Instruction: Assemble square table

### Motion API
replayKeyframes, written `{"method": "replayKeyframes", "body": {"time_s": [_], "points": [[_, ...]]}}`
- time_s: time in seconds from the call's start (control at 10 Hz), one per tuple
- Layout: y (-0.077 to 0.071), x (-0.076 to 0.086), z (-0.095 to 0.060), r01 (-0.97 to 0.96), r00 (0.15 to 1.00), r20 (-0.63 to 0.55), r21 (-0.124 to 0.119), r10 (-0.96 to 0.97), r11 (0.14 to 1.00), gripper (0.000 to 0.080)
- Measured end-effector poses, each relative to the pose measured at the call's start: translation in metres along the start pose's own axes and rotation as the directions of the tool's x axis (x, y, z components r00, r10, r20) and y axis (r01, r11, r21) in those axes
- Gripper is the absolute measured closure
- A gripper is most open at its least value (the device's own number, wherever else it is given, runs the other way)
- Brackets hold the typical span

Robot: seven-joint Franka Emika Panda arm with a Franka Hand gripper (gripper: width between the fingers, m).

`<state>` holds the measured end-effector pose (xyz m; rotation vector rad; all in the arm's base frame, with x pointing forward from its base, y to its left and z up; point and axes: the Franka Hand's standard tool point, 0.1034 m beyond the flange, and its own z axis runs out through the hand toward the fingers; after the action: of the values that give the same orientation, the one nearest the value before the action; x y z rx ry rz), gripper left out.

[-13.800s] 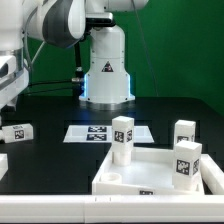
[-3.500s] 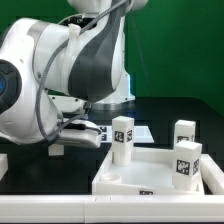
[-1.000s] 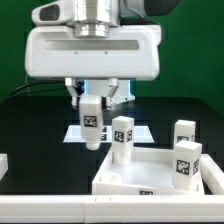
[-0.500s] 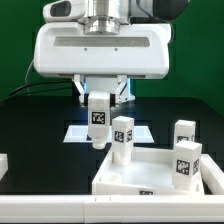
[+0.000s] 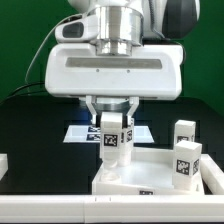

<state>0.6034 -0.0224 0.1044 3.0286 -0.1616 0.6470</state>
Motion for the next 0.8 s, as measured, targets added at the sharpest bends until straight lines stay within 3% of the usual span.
{"method": "replayKeyframes", "body": {"time_s": [0.8], "points": [[-0.002,-0.01,0.019,0.017,1.0,-0.024,-0.02,-0.018,1.0,0.0514]]}}
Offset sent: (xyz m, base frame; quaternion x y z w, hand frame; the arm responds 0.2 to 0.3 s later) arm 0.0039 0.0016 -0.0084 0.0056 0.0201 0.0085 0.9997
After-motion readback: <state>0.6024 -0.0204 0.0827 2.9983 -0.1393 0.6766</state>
